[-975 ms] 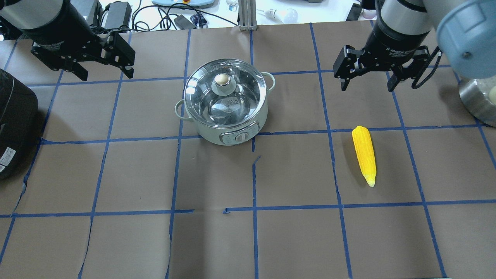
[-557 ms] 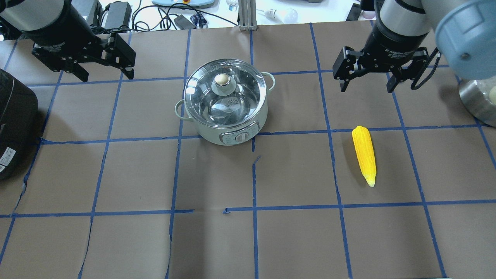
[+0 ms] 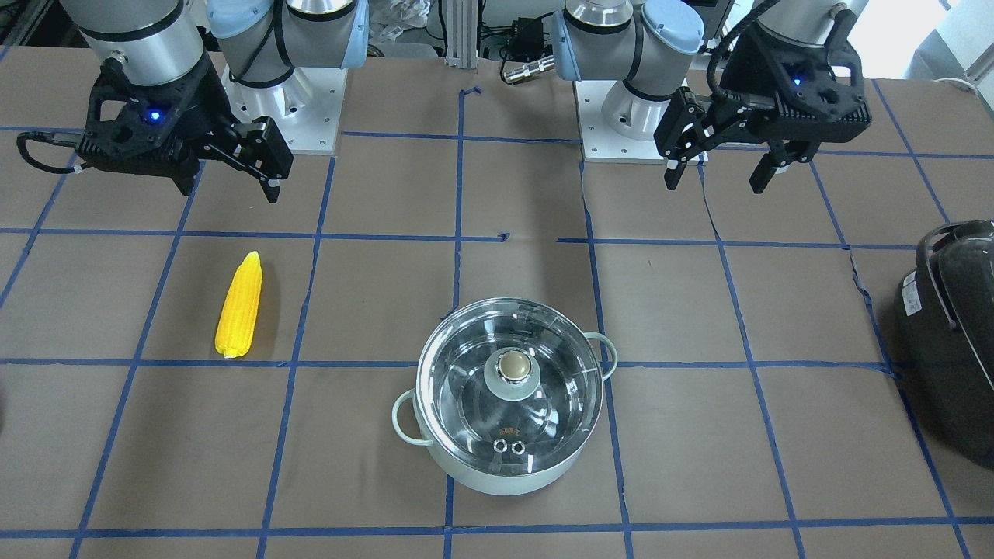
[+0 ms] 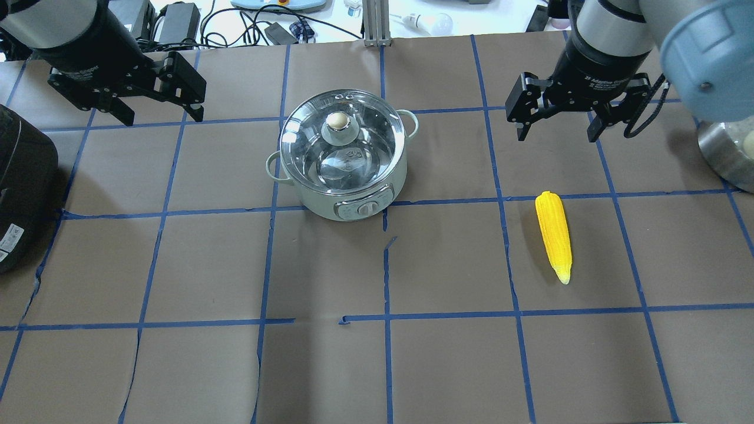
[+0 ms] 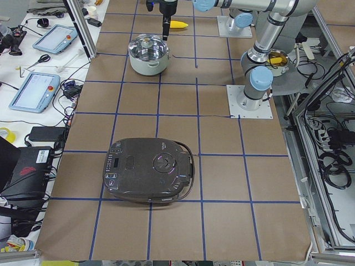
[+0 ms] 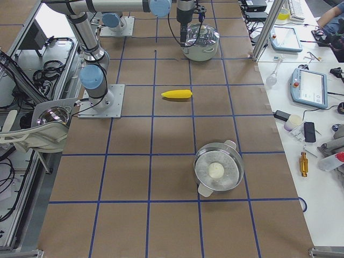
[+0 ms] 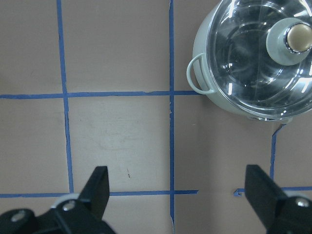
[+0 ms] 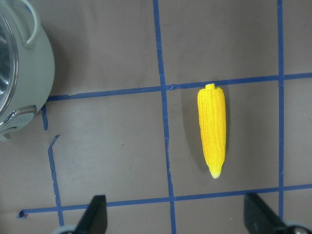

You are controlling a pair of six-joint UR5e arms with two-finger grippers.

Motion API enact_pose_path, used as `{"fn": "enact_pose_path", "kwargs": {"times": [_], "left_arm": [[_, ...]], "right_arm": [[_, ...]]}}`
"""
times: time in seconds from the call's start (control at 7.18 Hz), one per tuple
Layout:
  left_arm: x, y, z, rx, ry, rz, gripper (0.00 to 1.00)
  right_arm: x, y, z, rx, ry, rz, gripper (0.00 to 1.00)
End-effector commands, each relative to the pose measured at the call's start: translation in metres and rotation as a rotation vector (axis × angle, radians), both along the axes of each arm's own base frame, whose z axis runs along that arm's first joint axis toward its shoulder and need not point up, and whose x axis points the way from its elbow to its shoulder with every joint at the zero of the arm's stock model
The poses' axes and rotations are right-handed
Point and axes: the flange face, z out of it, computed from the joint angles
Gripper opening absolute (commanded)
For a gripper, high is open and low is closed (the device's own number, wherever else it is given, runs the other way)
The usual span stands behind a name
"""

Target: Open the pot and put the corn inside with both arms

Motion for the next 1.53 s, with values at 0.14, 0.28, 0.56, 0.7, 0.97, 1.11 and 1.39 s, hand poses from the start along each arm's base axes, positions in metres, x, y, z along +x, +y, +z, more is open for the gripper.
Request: {"fn": "enact_pose_path", "kwargs": {"times": [0.14,0.28,0.56,0.7,0.97,1.11,1.39], "left_arm": [[0.000,0.000,0.000,0.000,-0.005,0.002,1.00],[0.001,-0.002,0.000,-0.007,-0.007,0.000,1.00],[0.001,-0.013,-0.003,-0.033,-0.009,-0.001,1.00],[0.002,-0.014,-0.002,-0.038,-0.009,0.001,1.00],[-0.017,-0.046,-0.014,-0.107,0.030,0.050,0.98],[-0.031,-0.085,-0.056,-0.064,0.033,0.038,0.98],[-0.107,-0.140,-0.109,-0.086,0.065,0.051,0.98]], "right_arm": [[0.000,0.000,-0.001,0.007,0.000,0.000,1.00],[0.000,0.002,0.000,0.007,-0.001,0.000,1.00],[0.000,0.001,-0.001,0.010,0.000,0.000,1.00],[0.000,0.001,-0.001,0.010,0.000,0.000,1.00],[0.000,0.001,-0.001,0.010,-0.001,0.000,1.00],[0.000,0.001,-0.003,0.013,0.000,0.000,1.00],[-0.001,0.001,-0.004,0.016,0.003,-0.003,1.00]]}}
